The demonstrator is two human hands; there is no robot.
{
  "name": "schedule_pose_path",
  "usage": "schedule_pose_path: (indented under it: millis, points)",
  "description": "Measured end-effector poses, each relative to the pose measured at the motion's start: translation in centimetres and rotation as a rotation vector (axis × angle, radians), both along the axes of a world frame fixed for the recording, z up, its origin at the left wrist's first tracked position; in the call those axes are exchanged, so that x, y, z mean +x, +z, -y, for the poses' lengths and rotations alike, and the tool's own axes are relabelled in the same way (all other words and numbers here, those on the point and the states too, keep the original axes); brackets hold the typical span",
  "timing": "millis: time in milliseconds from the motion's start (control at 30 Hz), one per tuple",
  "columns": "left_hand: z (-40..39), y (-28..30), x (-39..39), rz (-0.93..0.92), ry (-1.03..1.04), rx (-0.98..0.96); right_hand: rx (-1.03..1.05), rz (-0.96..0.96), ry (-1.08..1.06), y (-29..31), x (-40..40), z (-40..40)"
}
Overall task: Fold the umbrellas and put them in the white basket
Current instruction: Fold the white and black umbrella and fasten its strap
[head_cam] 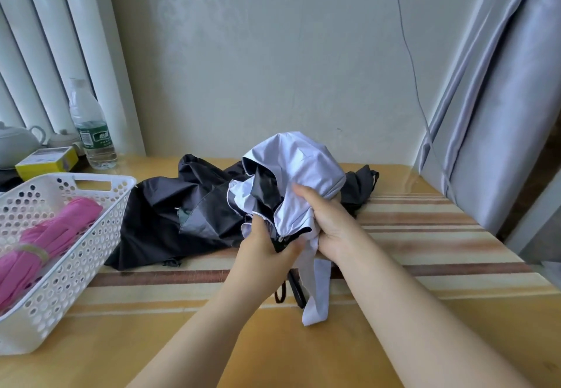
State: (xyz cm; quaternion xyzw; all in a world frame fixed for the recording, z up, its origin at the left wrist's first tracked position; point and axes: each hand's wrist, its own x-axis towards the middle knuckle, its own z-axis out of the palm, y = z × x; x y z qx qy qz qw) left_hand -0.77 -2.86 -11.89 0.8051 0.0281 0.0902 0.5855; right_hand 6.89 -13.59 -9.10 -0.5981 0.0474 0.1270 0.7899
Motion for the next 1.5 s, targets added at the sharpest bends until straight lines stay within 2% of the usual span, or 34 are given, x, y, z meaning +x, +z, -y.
schedule_pose_path:
  millis: [133,233,300,400,467,533,600,667,700,767,833,933,1033,1100,1167,1300,1400,1433,1500]
  points:
    - [-1.0,-0.7,0.8,-0.063,0.01,-0.343,-0.147,0.123,0.057,-1.1,0.4,0.4]
    - [-1.5,-0.7,0.5,-0.063,-0.039,-0.508,-0.295,0.294,-0.022,-1.7,0.2,0.8]
    - [-1.5,-0.7,-0.1,-0.095,-0.14,-0.583,-0.283,0.409,-0.058,-2.0,-0.3,1.4]
    - [-1.9,-0.9,-0.8,-0.104,-0.273,-0.721,-0.196,0.529,0.013,-2.6,-1.1,2.2]
    - [-2.3,-1.0,-1.0,-0.105,-0.291,-0.76,-0.232,0.589,0.056,-3.5,-1.4,2.4]
    - [-2.4,-1.0,-1.0,-0.135,-0.251,-0.78,-0.351,0.653,0.035,-4.5,-1.7,2.2]
    - [-2.2,-1.0,-1.1,-0.154,-0.227,-0.796,-0.564,0.768,-0.13,-4.9,-2.3,2.3]
    - [-1.8,-1.1,-1.2,-0.162,-0.214,-0.807,-0.787,0.986,-0.363,-4.7,-3.1,2.7]
    - [-1.5,-1.1,-1.3,-0.158,-0.2,-0.795,-0.832,1.08,-0.406,-4.4,-3.6,2.8]
    - [-1.0,-1.2,-1.6,-0.149,-0.165,-0.739,-0.815,1.158,-0.269,-3.7,-4.4,2.8]
    - [-0.8,-1.2,-1.8,-0.136,-0.145,-0.706,-0.824,1.124,-0.087,-3.5,-4.8,2.6]
    - [-0.6,-1.3,-1.7,-0.086,-0.102,-0.695,-0.85,1.022,-0.069,-3.6,-5.0,2.3]
    - [0.2,-1.4,-1.8,0.003,-0.063,-0.663,-0.778,0.764,-0.19,-2.6,-5.5,2.4]
    - [0.8,-1.6,-1.9,0.037,-0.063,-0.643,-0.786,0.527,-0.157,-2.4,-5.4,2.7]
    - [1.3,-1.7,-2.0,0.042,-0.083,-0.591,-0.657,0.396,-0.084,-2.4,-5.3,2.6]
    - [2.5,-1.5,-2.9,0.029,-0.15,-0.47,-0.333,0.272,-0.121,-2.6,-5.7,1.6]
    - [2.8,-1.4,-3.4,0.054,-0.222,-0.354,-0.147,0.319,-0.233,-2.9,-5.5,1.4]
    - [2.7,-1.3,-3.4,0.074,-0.235,-0.287,-0.092,0.343,-0.252,-2.9,-5.2,1.6]
    - [2.5,-1.7,-3.3,0.182,-0.231,-0.02,-0.055,0.363,-0.293,-2.8,-4.7,2.3]
